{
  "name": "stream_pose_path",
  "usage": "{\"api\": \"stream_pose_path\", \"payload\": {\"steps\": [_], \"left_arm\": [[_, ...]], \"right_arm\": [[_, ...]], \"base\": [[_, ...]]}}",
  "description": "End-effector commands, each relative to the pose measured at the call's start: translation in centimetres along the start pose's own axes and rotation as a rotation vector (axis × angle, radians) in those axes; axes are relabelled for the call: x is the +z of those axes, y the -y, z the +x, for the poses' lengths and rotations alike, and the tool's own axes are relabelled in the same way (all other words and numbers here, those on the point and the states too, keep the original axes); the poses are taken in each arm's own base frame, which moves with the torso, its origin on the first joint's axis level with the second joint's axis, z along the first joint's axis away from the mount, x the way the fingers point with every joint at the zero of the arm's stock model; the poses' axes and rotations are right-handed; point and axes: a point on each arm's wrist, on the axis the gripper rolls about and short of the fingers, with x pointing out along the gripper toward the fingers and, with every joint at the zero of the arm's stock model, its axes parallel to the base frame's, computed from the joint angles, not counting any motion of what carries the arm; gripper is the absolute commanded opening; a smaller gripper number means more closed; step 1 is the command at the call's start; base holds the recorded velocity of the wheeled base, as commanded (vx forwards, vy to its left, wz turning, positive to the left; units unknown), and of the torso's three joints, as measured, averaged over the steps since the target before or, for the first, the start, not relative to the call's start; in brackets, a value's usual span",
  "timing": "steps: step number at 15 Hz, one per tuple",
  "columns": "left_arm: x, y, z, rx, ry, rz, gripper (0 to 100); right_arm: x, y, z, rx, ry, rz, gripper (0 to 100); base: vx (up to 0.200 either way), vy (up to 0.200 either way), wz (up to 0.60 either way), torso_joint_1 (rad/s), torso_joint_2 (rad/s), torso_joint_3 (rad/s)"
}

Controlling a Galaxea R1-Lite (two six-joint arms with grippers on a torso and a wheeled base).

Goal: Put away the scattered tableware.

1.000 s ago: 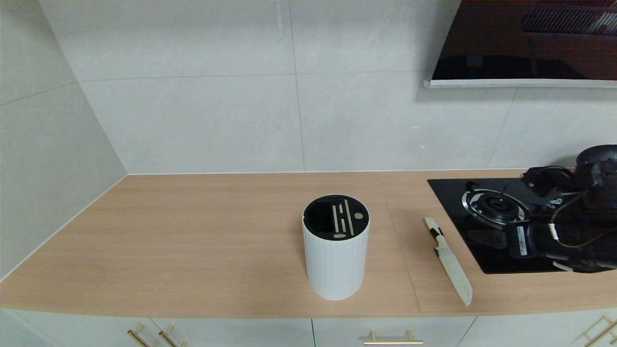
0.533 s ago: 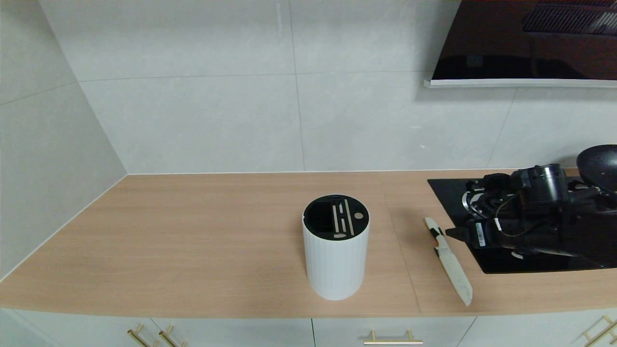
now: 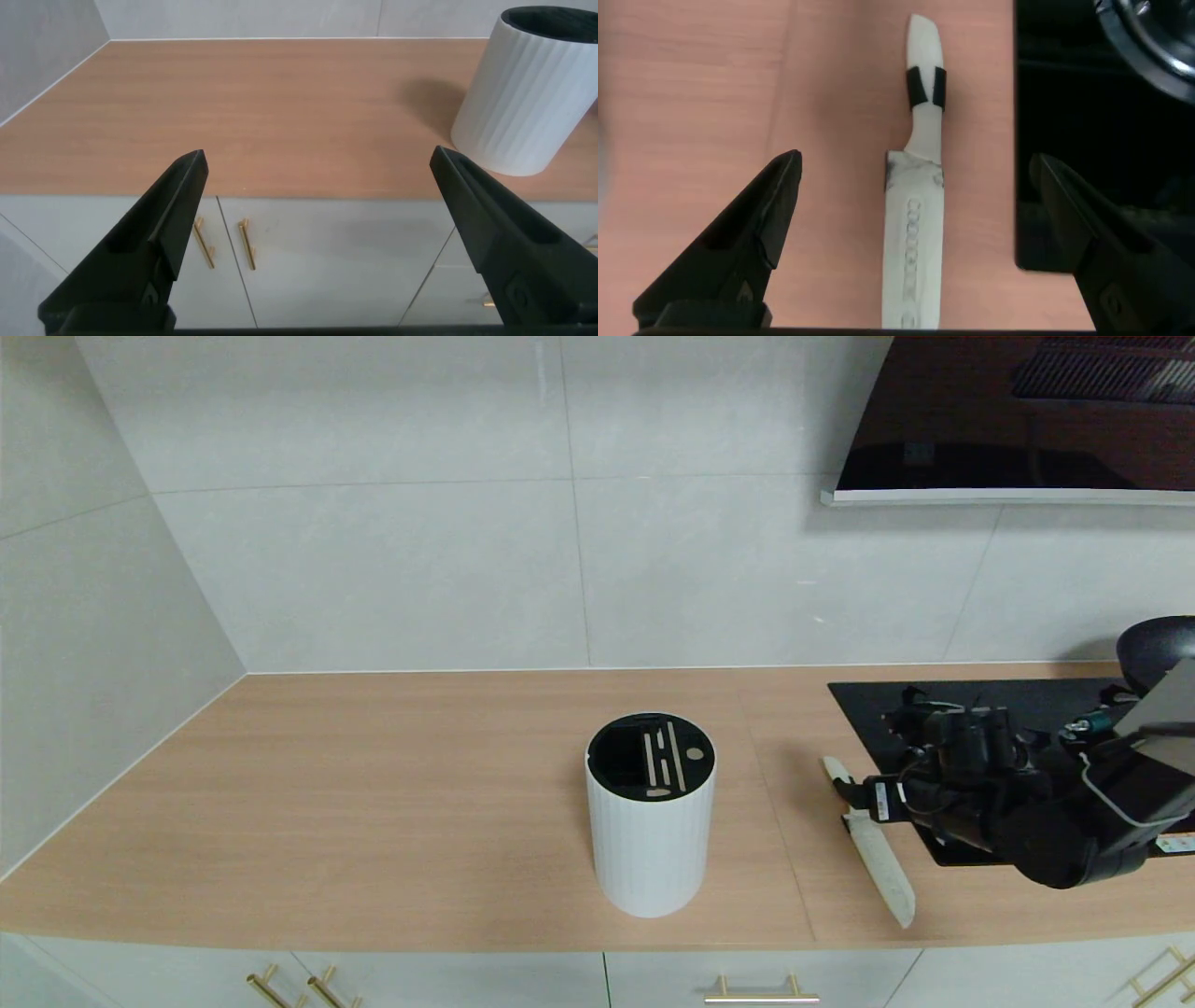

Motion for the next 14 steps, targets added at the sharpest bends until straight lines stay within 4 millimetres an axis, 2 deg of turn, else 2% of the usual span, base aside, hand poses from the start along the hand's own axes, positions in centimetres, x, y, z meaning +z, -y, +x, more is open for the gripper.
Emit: {"api": "stream_pose_path", "payload": {"steps": [1,10,14], "left_arm": [[0.0,0.0,0.0,0.001,0.000,0.000,100],[0.0,0.0,0.0,0.001,0.000,-0.002,100],[0.0,0.0,0.0,0.001,0.000,-0.002,100]], "right_arm": [[-2.3,-0.2,2.1,-0.007,-0.041,-0.001,100],[-3.5,-0.6,6.1,-0.010,-0.032,0.054,100],[-4.2,-0.3,6.6,-0.017,-0.052,0.053,100]], "base": [[0.000,0.000,0.00,0.000,0.00,0.000],[0.000,0.000,0.00,0.000,0.00,0.000],[0.000,0.000,0.00,0.000,0.00,0.000]]}}
